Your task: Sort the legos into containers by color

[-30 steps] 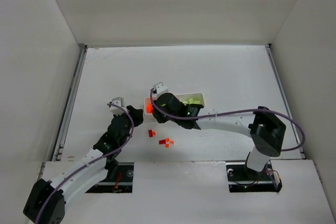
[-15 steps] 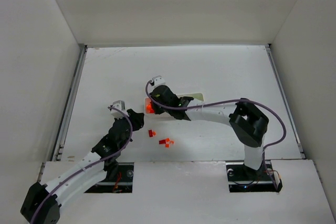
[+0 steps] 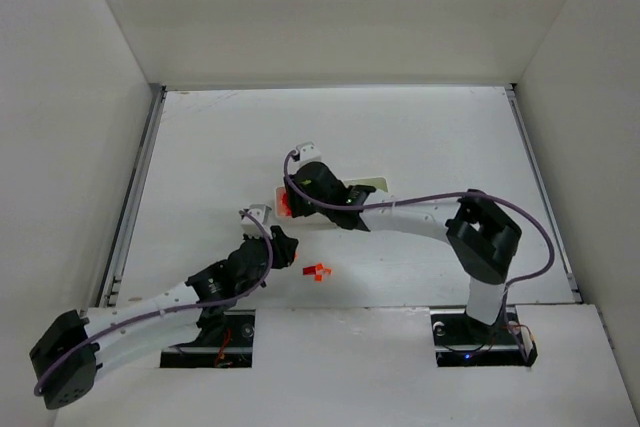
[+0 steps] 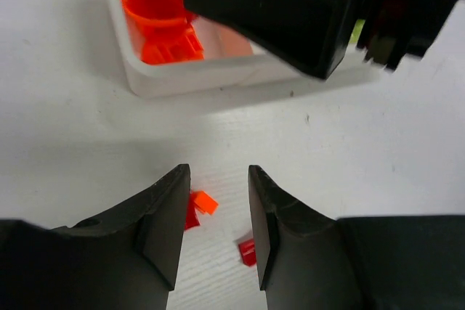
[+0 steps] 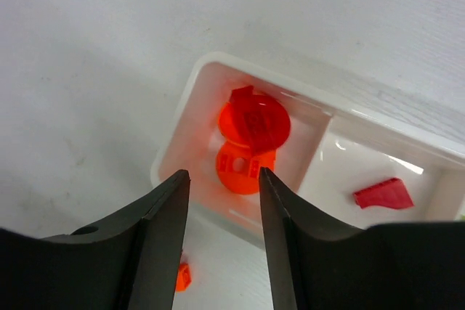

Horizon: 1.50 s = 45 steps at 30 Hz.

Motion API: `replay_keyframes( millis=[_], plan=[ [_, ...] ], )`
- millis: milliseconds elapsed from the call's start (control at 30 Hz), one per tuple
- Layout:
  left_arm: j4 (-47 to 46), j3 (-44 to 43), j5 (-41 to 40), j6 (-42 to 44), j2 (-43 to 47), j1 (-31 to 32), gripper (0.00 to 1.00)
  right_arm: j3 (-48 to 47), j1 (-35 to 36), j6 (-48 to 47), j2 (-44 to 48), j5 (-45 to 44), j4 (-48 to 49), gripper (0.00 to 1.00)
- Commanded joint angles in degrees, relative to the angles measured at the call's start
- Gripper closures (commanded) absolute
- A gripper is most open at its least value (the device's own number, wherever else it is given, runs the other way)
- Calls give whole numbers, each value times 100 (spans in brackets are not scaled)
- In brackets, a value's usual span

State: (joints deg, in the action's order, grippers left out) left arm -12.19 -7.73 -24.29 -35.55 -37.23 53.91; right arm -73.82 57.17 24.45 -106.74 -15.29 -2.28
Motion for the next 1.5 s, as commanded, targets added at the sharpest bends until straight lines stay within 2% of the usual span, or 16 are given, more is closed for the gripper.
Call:
replay_keyframes(
  millis=[0, 167, 233, 533, 700, 967, 1467],
  plan=[
    [-117, -335, -154, 189, -275, 422, 65, 393, -140, 165, 741, -132, 404, 53],
    [14, -493, -716, 233, -592, 940, 66, 1298, -219, 385, 1470, -132, 483, 73],
    [6, -572, -735, 233, -688, 1003, 66, 1659, -219, 455, 1673, -141, 501, 76],
    [-381, -993, -621, 505, -1663, 1450, 66, 2776, -228, 737, 2174, -159, 975, 74],
    [-670, -1240, -278, 882, -2156, 1872, 63, 3049, -456, 807, 2245, -159, 1125, 66],
    [-1031, -1249, 153, 813, -2745, 1838, 60, 3304, -966, 1044, 2403, -141, 1142, 57],
    [-1093, -1451, 302, 874, -3439, 1952, 62, 3506, -993, 1027, 2798, -97, 1362, 56]
  ],
)
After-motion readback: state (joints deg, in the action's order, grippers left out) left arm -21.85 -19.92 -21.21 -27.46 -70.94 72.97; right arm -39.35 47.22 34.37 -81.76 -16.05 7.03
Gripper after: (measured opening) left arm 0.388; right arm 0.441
